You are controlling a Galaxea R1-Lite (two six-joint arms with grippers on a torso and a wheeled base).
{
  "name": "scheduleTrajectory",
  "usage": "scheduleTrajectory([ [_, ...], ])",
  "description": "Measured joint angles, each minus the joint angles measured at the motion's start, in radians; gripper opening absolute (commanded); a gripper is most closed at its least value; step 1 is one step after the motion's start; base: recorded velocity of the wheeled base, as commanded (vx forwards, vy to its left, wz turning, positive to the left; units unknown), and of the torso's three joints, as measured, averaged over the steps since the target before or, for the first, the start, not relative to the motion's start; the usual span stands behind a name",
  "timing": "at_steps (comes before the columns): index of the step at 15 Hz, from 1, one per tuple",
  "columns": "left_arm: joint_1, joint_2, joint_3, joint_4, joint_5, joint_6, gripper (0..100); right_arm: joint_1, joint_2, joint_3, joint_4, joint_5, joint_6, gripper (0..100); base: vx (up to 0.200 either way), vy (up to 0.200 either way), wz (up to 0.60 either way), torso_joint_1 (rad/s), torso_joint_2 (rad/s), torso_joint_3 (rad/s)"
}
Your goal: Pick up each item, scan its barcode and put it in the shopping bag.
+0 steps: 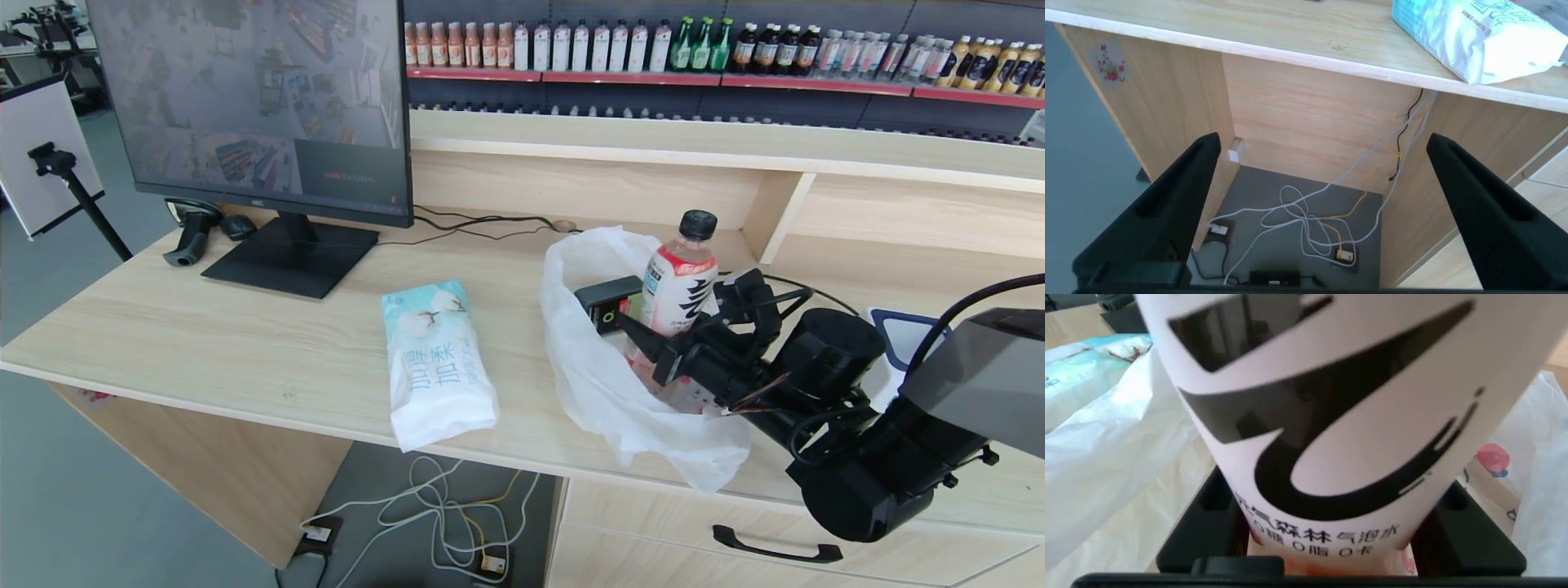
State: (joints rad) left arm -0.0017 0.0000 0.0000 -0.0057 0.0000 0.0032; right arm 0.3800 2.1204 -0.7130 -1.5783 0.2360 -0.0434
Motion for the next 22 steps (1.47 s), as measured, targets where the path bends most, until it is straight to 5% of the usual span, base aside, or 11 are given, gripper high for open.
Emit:
scheduleTrajectory([
  [9, 0.000, 0.000, 0.000, 0.000, 0.000, 0.000, 100, -0.004, -0.006, 0.017, 0.006, 0.000, 0.001, 0, 0.000, 0.000, 0.00, 0.000, 0.00, 0.000],
  [10, 0.000, 0.000, 0.000, 0.000, 0.000, 0.000, 100, -0.004, -0.008, 0.024, 0.007, 0.000, 0.001, 100, 0.000, 0.000, 0.00, 0.000, 0.00, 0.000],
  [22, 0.000, 0.000, 0.000, 0.000, 0.000, -0.001, 100, -0.010, -0.131, 0.116, 0.009, 0.000, 0.001, 100, 0.000, 0.000, 0.00, 0.000, 0.00, 0.000],
])
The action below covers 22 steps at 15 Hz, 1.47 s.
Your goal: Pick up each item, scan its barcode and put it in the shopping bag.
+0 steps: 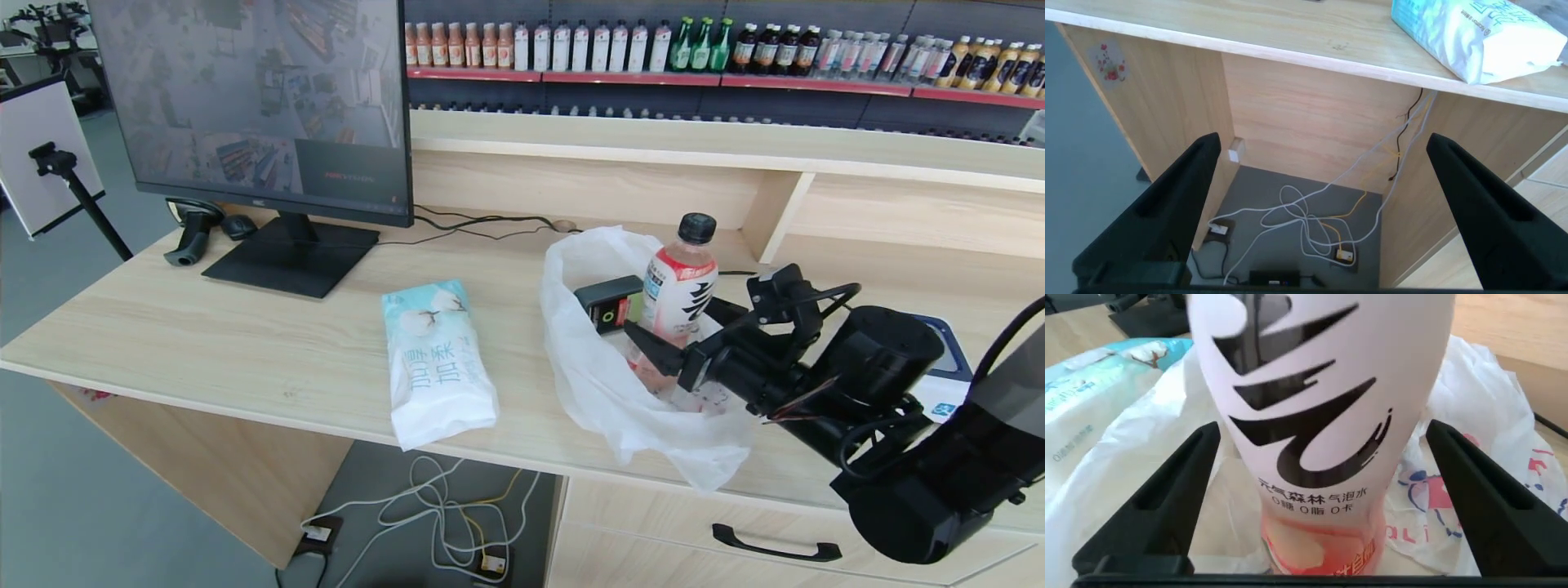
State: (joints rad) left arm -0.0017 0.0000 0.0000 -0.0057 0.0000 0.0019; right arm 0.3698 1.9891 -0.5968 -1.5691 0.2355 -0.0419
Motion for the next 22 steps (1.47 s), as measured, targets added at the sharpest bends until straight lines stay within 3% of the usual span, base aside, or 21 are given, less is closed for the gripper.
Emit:
scheduleTrajectory([
  [6, 0.000, 0.000, 0.000, -0.001, 0.001, -0.003, 100, 0.003, -0.232, 0.206, -0.001, 0.000, -0.003, 100, 0.000, 0.000, 0.00, 0.000, 0.00, 0.000],
  [11, 0.000, 0.000, 0.000, 0.000, 0.001, -0.003, 100, 0.002, -0.488, 0.517, 0.000, 0.001, 0.001, 100, 0.000, 0.000, 0.00, 0.000, 0.00, 0.000],
  [15, 0.000, 0.000, 0.000, -0.001, 0.001, -0.003, 100, 0.004, -0.622, 0.591, 0.027, 0.002, 0.004, 100, 0.000, 0.000, 0.00, 0.000, 0.00, 0.000],
  [18, 0.000, 0.000, 0.000, -0.001, 0.001, -0.003, 100, 0.001, -0.696, 0.596, 0.220, 0.002, 0.043, 100, 0.000, 0.000, 0.00, 0.000, 0.00, 0.000],
  [22, 0.001, 0.000, 0.000, -0.001, 0.001, -0.005, 100, 0.003, -0.953, 0.597, 0.662, 0.005, 0.040, 100, 0.000, 0.000, 0.00, 0.000, 0.00, 0.000],
])
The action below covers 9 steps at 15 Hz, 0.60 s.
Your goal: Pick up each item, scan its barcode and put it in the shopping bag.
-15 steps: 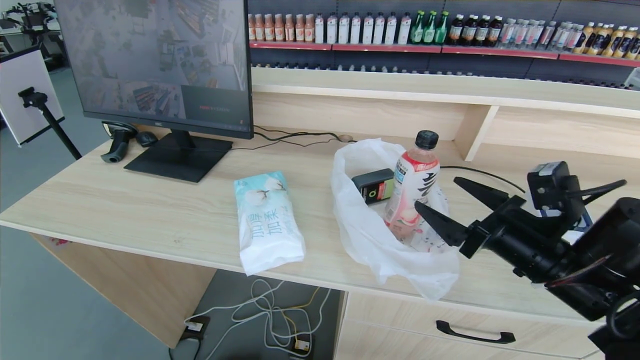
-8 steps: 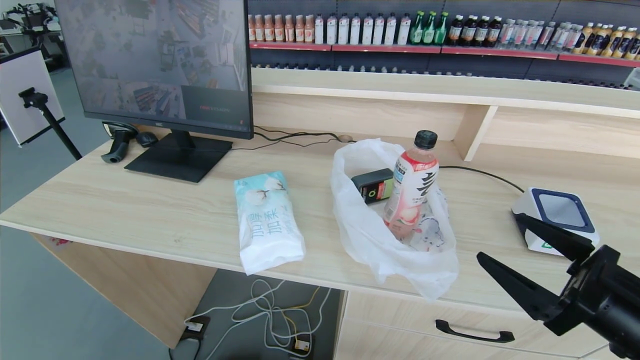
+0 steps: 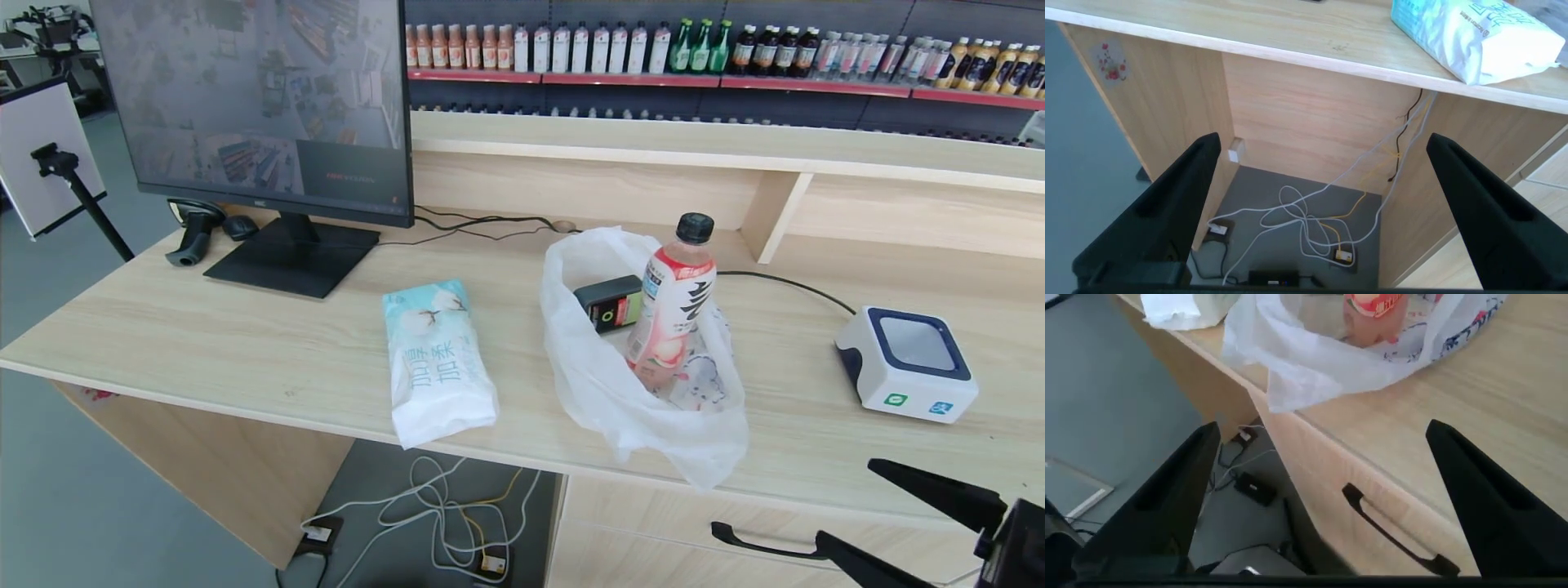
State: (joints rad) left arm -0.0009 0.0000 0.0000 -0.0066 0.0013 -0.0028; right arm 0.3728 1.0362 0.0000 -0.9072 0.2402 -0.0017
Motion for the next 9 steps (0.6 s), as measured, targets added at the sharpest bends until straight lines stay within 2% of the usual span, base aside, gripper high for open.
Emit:
scheduleTrajectory([
  [6, -0.001, 0.000, 0.000, 0.001, 0.000, 0.003, 100, 0.024, -0.595, -0.017, 0.678, 0.000, 0.009, 100, 0.000, 0.000, 0.00, 0.000, 0.00, 0.000],
  [7, -0.001, 0.000, 0.000, 0.001, 0.000, 0.003, 100, 0.025, -0.679, -0.027, 0.773, -0.001, 0.011, 100, 0.000, 0.000, 0.00, 0.000, 0.00, 0.000],
  [9, -0.001, 0.000, 0.000, 0.000, 0.000, 0.003, 100, 0.027, -0.816, -0.037, 0.873, -0.007, 0.010, 100, 0.000, 0.000, 0.00, 0.000, 0.00, 0.000],
])
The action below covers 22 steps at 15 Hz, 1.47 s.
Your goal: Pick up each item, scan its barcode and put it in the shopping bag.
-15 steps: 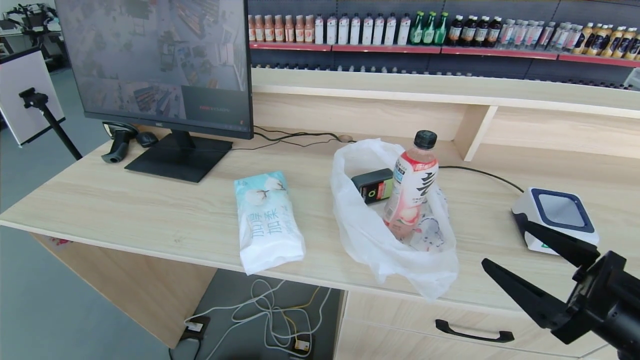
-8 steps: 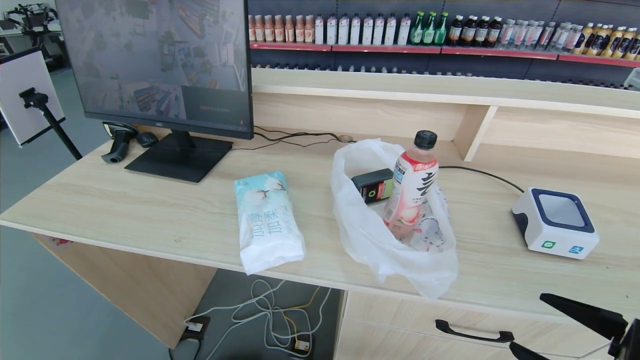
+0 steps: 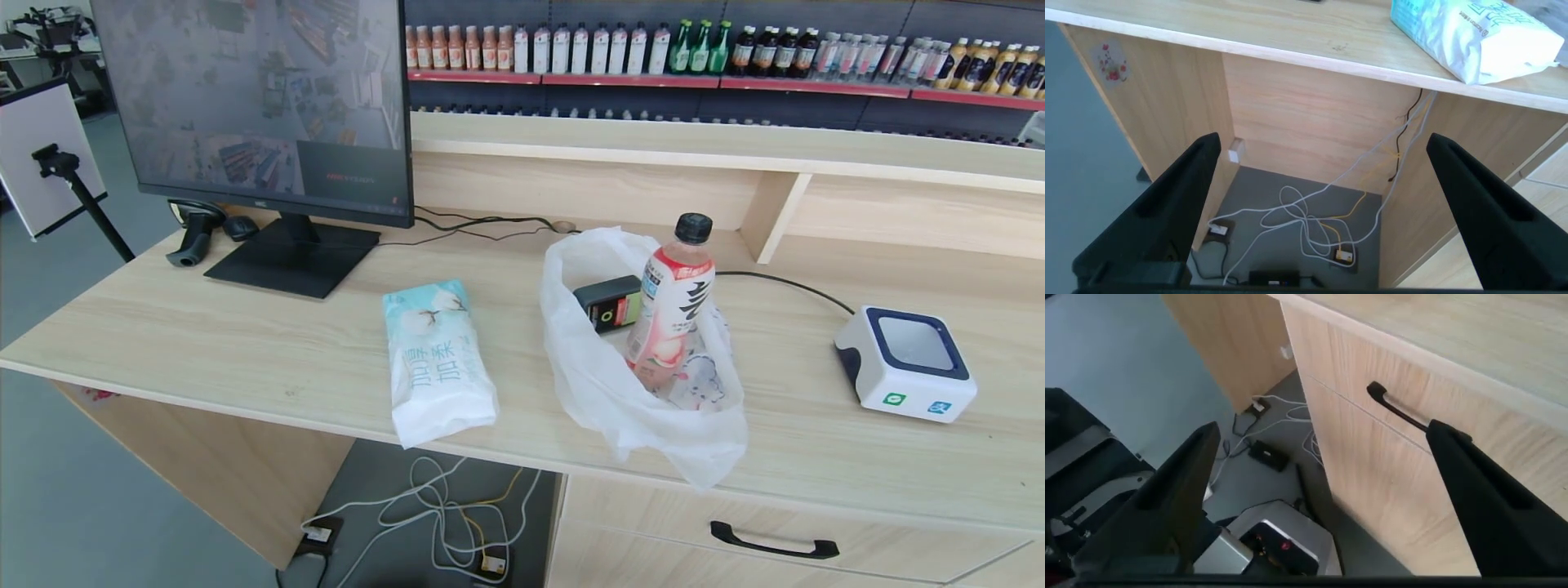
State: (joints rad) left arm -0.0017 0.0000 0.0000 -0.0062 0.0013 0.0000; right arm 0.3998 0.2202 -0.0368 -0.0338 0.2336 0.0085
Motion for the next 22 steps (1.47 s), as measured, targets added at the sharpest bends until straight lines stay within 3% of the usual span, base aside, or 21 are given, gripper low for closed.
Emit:
scheduleTrajectory([
  [6, 0.000, 0.000, 0.000, 0.000, -0.001, -0.001, 100, -0.023, -0.182, 0.025, 0.011, -0.018, -0.047, 100, 0.000, 0.000, 0.00, 0.000, 0.00, 0.000],
  [10, 0.000, 0.000, 0.000, 0.000, 0.000, -0.002, 100, -0.187, -0.215, 0.033, 0.032, -0.174, -0.035, 100, 0.000, 0.000, 0.00, 0.000, 0.00, 0.000],
  [15, 0.000, 0.000, 0.000, 0.000, -0.001, 0.000, 100, -0.371, -0.211, 0.036, 0.034, -0.179, -0.033, 100, 0.000, 0.000, 0.00, 0.000, 0.00, 0.000],
  [22, 0.000, 0.000, 0.000, 0.000, 0.000, 0.000, 100, -0.428, -0.221, 0.037, 0.036, -0.191, -0.042, 100, 0.000, 0.000, 0.00, 0.000, 0.00, 0.000],
])
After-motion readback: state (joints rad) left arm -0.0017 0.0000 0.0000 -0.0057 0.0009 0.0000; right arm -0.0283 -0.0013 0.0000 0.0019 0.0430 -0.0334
